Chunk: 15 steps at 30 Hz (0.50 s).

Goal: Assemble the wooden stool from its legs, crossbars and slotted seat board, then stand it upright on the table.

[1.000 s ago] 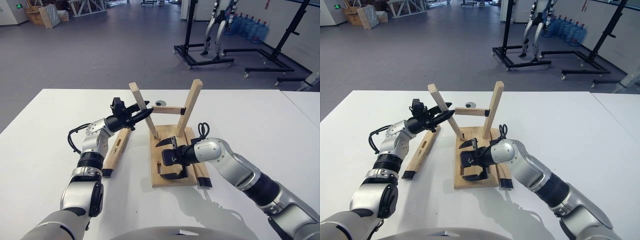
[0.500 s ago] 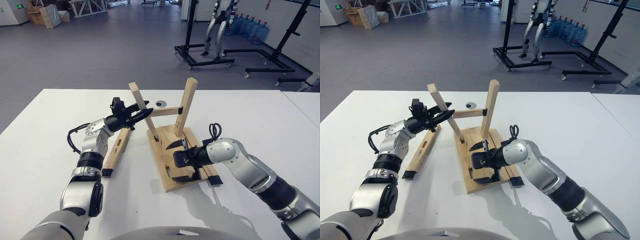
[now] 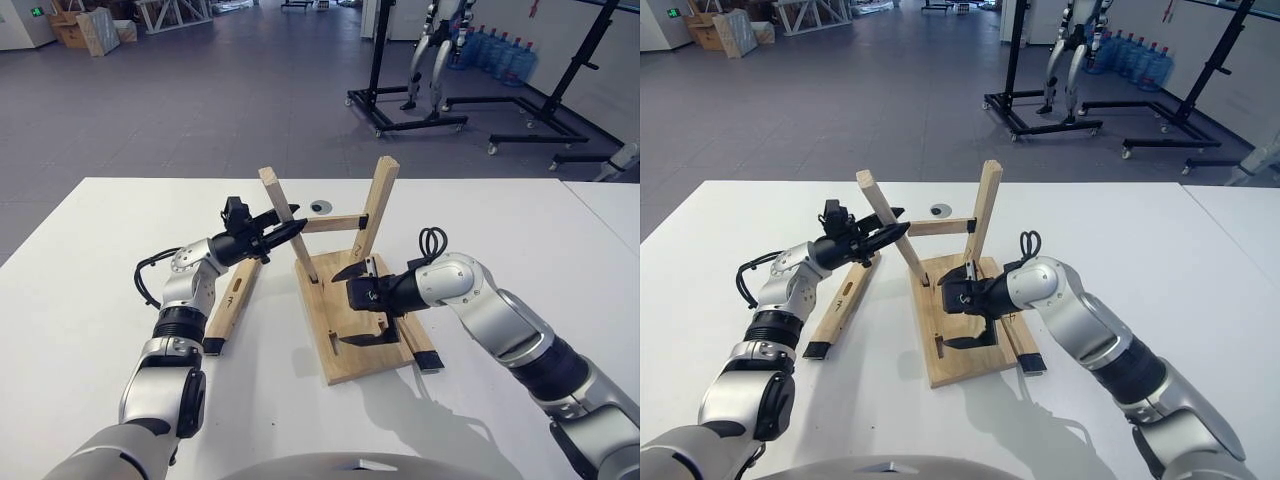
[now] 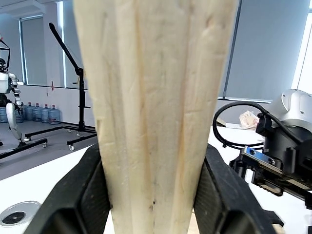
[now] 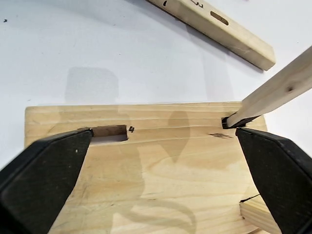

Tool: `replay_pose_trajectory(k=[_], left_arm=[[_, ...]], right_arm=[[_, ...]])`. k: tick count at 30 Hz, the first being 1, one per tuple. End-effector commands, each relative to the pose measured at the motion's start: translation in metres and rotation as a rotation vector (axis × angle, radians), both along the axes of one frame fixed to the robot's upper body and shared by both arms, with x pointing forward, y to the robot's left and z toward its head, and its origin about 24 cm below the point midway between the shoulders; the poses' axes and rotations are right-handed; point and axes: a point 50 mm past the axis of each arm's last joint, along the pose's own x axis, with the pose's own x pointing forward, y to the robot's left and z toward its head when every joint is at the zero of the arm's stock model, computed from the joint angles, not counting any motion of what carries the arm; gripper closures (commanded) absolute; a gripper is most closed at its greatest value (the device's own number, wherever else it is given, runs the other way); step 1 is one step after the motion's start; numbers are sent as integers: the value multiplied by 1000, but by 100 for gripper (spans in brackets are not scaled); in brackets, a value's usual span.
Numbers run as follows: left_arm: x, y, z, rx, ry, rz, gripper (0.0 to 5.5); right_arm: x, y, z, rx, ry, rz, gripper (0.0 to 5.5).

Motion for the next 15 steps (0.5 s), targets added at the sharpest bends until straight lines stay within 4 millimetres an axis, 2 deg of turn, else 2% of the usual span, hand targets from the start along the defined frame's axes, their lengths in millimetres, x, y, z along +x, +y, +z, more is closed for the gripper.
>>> replay_pose_trajectory(k=[1, 8, 15], left_arm=[[1, 7, 12, -105, 49, -35, 348], [4, 15, 5, -62, 110, -68, 348], [21, 21, 19, -154, 189, -111, 348]], right_arm=[[10, -3, 14, 50, -20, -46, 10], [9, -4, 11, 83, 6, -69, 10], [7, -3, 8, 92, 16, -76, 10]])
